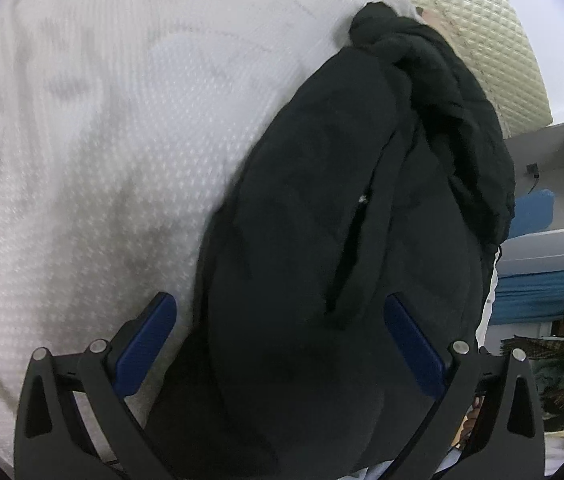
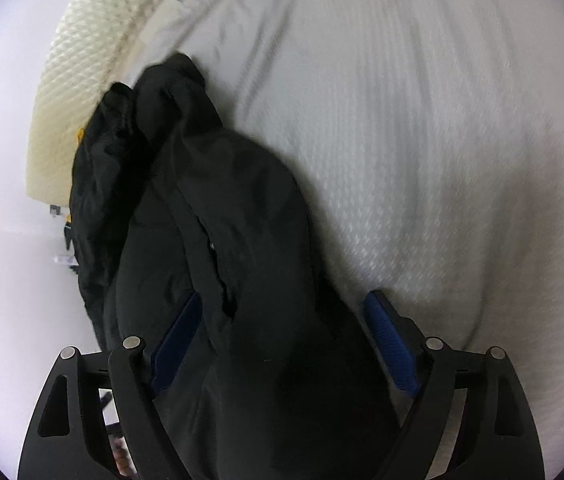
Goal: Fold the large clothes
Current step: 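Lower both grippers onto the black jacket hem and close on it, then lift the hem with both grippers and fold it over toward the hood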
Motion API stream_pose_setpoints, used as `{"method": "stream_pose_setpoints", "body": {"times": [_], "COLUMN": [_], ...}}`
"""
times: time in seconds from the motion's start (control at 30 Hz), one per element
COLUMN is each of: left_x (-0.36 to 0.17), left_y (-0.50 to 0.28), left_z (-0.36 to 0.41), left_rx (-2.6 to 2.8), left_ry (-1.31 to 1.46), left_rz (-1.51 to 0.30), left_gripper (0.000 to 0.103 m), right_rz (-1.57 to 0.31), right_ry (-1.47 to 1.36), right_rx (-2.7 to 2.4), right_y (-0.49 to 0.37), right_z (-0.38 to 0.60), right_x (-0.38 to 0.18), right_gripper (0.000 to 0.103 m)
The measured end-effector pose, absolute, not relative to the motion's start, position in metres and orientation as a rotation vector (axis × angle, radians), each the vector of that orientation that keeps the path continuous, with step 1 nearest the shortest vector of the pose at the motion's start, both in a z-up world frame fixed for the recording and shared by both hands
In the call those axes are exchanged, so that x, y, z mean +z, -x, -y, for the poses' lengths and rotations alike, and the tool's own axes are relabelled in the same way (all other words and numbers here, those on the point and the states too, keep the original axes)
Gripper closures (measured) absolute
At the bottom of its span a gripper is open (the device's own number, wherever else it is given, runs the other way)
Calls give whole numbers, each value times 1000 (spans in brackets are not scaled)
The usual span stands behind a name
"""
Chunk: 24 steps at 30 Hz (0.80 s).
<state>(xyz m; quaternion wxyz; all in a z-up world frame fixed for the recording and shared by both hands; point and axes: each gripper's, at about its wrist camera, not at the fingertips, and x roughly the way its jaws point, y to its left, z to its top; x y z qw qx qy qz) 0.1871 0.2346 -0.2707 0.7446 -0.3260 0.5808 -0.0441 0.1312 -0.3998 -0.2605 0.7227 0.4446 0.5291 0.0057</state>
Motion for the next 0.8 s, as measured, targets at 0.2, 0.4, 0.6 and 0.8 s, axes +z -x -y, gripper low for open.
{"method": "stream_pose_setpoints", "body": {"times": [0.2, 0.4, 0.6, 0.8], "left_x": [-281, -286, -284, -277], "left_y": [-188, -190, -191, -192], "left_z": [-233, -230, -221, -209], "left_rx": [-93, -152, -291, -366], "left_ry": [704, 742, 807, 795], "left_rz": [-1293, -1283, -1259, -1240], "left_gripper": [0, 0, 3, 22], "right_rz": [-1166, -1160, -1224, -1221], "right_ry": [-1007, -1024, -1047, -986], "right_rx": [180, 303, 252, 355], "right_y": [-138, -144, -146, -149], "right_z": [381, 367, 371, 356], "right_x": [-256, -252, -268, -258], "right_gripper": [17, 17, 17, 19]}}
